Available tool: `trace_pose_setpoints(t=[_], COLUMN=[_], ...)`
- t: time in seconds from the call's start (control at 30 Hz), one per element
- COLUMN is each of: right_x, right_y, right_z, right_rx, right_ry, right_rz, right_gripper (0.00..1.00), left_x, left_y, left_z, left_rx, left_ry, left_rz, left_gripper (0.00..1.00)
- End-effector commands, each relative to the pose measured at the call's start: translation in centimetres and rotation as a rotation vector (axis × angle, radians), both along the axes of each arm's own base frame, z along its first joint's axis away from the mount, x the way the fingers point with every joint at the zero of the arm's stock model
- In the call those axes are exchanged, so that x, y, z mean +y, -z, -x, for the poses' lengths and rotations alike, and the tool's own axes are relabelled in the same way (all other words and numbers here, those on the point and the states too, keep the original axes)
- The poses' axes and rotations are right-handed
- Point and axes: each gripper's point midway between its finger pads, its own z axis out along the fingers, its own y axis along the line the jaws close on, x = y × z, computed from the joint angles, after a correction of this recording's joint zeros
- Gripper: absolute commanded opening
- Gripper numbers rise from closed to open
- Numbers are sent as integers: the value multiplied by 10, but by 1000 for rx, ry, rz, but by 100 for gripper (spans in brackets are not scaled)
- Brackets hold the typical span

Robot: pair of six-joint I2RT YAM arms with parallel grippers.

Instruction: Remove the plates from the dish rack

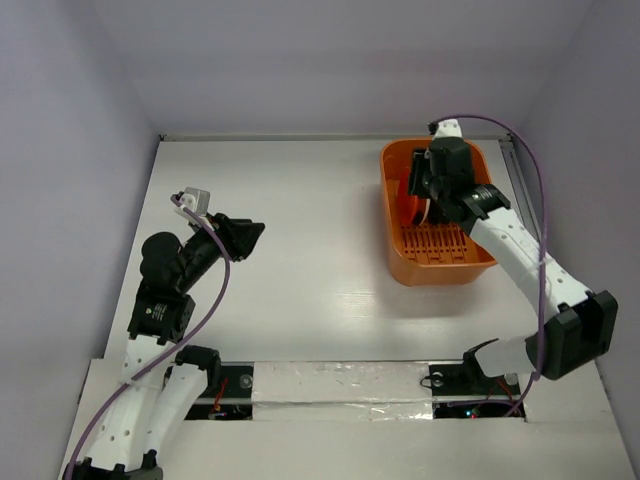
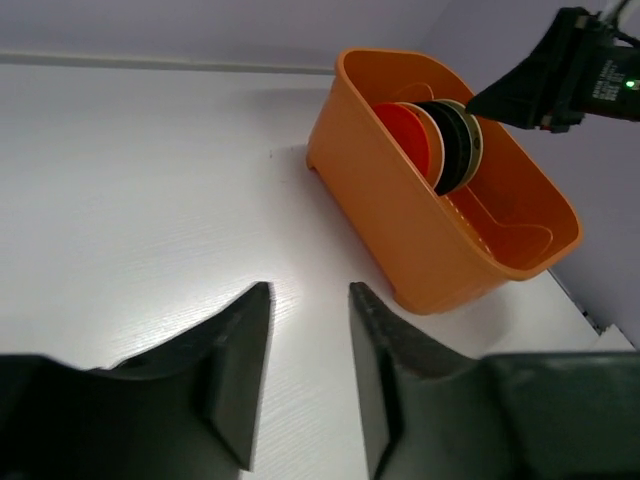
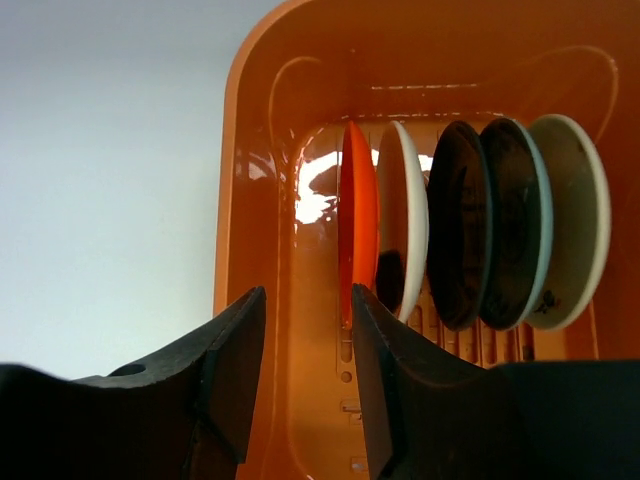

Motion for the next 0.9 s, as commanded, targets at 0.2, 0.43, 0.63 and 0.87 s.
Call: trace_pose_setpoints(t=[0.2,0.43,0.63,0.87], right_x=[-8,-11,-12,-12], right_y=[12,28,37,51], right_z=[-25,-42,-50,-60], right_rx=[38,92,119,148], right_ry=[83,103,121,134], right_rz=[138,225,260,297], right_gripper=[43,41,41,35], left_x=[4,3,5,5], left_y=[-29,-28,-28,-29], left_z=[2,3,1,2], left_rx=[-90,-89,-87,-91], left_ry=[-16,-10,-27,-31], left_rz=[8,9,7,4], left_gripper=[41,41,41,42])
